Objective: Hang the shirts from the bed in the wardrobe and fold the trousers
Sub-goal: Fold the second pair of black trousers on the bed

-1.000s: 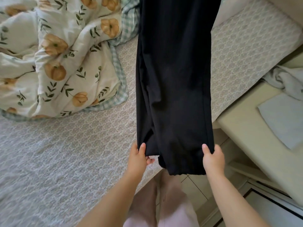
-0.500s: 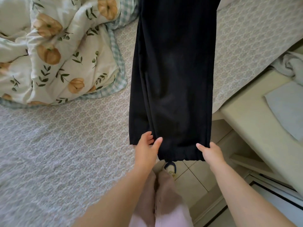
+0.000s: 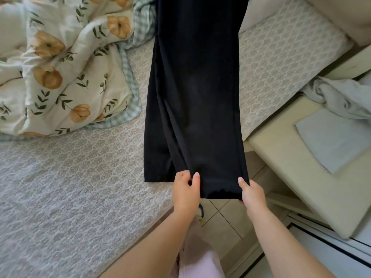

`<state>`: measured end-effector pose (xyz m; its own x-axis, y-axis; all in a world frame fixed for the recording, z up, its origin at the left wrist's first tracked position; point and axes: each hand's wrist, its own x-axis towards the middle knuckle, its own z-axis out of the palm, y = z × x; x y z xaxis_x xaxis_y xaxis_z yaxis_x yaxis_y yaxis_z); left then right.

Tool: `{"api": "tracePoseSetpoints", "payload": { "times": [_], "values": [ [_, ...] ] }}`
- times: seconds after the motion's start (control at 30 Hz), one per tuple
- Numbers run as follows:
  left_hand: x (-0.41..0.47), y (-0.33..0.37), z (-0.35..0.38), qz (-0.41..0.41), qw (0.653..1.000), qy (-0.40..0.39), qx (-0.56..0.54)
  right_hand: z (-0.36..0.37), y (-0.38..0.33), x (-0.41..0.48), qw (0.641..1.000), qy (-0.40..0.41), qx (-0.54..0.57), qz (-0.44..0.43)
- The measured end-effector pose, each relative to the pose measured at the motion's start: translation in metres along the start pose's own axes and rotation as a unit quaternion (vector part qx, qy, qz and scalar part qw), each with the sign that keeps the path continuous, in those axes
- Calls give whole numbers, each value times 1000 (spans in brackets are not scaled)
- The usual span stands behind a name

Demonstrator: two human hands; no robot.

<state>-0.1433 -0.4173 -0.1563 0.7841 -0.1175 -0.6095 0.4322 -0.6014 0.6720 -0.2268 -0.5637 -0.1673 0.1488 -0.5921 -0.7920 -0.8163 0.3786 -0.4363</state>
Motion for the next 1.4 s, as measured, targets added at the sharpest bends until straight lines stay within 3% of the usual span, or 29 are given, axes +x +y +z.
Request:
{"api": "tracePoseSetpoints", "payload": {
  "times": [0.2,0.3,0.37,0.47,0.57,0.67,0.77,0.83,0.87,0.9,0.93,1.0,1.03,1.1,1.17,1.2,1.27,1.3,1.33,1.37,1.4],
  "values": [
    [13,49,-47,-47,985,68,-151,16,-58,-29,990,-99,95,-36],
    [33,100,-90,0,987,79,-143,23,-116,-45,971,-101,127,-177],
    [42,128,-118,61,988,39,-135,25,-152,-56,951,-114,91,-271],
    [46,146,-142,161,986,-34,17,25,-180,-58,949,-100,54,-294],
    [51,133,-148,223,945,-41,235,22,-171,-56,962,-147,68,-218],
    [53,105,-144,162,955,12,246,12,-151,-55,962,-222,8,-161],
    [56,77,-135,138,946,78,282,2,-139,-51,939,-194,-210,-193],
    [60,59,-130,35,976,81,200,-1,-130,-45,913,-138,-310,-229],
    [59,57,-127,-64,994,57,72,-1,-125,-43,908,-107,-328,-237],
    [56,56,-124,-172,981,7,-86,-2,-120,-43,908,-80,-336,-238],
    [54,57,-120,-245,945,-39,-215,-2,-116,-43,907,-62,-344,-235],
    [52,71,-120,-264,903,-43,-337,-1,-117,-44,908,-53,-350,-223],
    [55,83,-123,-242,906,-16,-347,-1,-124,-45,920,-49,-325,-214],
    [64,115,-138,-143,946,10,-290,0,-149,-52,965,-39,-186,-183],
    [68,149,-161,65,987,16,-148,-2,-183,-66,977,-7,-27,-213],
    [66,165,-175,201,976,56,-69,-4,-196,-77,958,39,29,-282],
    [58,180,-198,437,885,161,14,-5,-205,-100,871,135,60,-468],
    [57,175,-203,492,847,199,30,-1,-197,-105,828,167,38,-533],
    [57,164,-204,501,837,218,43,6,-183,-102,811,177,8,-557],
    [58,146,-201,462,858,213,67,15,-166,-97,833,155,-22,-531],
    [58,126,-195,382,901,176,102,25,-149,-90,876,110,-55,-466]
  ]
}}
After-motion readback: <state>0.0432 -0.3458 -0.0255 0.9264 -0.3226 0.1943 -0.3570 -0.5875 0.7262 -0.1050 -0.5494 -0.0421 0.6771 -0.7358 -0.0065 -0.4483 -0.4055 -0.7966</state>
